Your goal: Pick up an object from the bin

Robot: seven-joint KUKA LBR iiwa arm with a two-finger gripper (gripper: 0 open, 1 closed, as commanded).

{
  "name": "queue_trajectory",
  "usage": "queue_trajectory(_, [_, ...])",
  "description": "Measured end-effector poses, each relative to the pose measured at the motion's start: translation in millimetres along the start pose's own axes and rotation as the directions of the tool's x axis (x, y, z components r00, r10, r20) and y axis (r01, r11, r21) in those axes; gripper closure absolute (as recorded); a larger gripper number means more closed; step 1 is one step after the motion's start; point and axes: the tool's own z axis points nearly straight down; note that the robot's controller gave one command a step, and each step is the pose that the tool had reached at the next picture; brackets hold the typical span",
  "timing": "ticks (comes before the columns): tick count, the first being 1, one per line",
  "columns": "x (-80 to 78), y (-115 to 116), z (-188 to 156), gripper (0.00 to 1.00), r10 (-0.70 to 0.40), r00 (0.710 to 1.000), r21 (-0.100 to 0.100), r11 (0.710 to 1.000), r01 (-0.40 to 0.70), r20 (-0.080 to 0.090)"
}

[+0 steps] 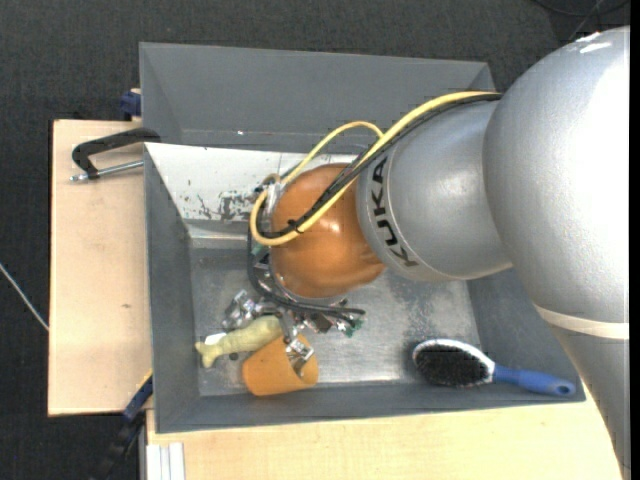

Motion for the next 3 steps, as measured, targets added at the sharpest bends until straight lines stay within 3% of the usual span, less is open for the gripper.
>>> queue_trajectory(1, [-5.1,0.4,-4.2,0.0,0.0,1.0,-0.001,1.0,0.0,-0.004])
queue_trajectory(2, [-3.0,1.4,-2.8,1.0,0.0,1.0,-0.005,1.0,0.0,-0.013])
queue_trajectory(3, [-7.0,1.3,-68.7,1.0,0.0,1.0,0.0,1.0,0.0,-0.008])
